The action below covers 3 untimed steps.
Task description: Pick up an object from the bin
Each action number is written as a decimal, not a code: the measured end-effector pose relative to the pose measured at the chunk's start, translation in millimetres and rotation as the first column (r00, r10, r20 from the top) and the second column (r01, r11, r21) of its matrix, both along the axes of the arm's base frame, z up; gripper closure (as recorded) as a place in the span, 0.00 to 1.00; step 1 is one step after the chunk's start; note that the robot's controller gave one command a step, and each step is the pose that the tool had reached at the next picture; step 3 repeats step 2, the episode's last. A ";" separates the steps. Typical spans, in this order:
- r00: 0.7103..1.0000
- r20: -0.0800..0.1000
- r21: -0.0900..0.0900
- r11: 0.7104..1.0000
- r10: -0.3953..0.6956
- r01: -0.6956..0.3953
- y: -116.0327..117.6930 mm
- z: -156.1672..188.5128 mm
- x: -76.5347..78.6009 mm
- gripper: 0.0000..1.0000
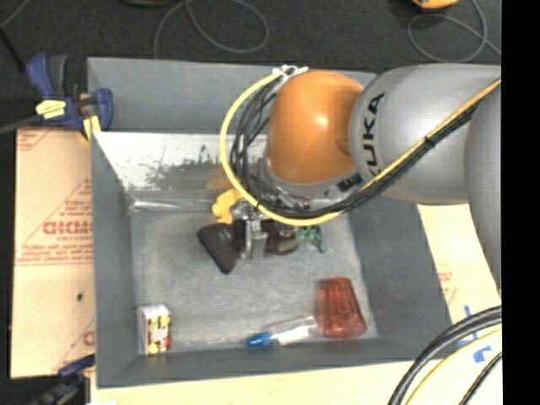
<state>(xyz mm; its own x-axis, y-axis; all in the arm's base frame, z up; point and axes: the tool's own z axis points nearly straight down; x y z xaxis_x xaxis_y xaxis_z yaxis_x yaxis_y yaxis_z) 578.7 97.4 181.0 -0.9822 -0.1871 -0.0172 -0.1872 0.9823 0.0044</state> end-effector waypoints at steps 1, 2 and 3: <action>1.000 0.000 0.000 1.000 -0.001 0.001 0.0 -0.1 -0.1 1.00; 0.999 0.005 0.000 0.999 0.047 -0.047 5.7 125.5 -7.4 1.00; 0.999 0.005 0.000 0.999 0.047 -0.047 5.7 125.5 -7.4 1.00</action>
Offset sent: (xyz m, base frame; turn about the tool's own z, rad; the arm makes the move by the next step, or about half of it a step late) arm -0.0087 0.0063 0.1243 -0.0509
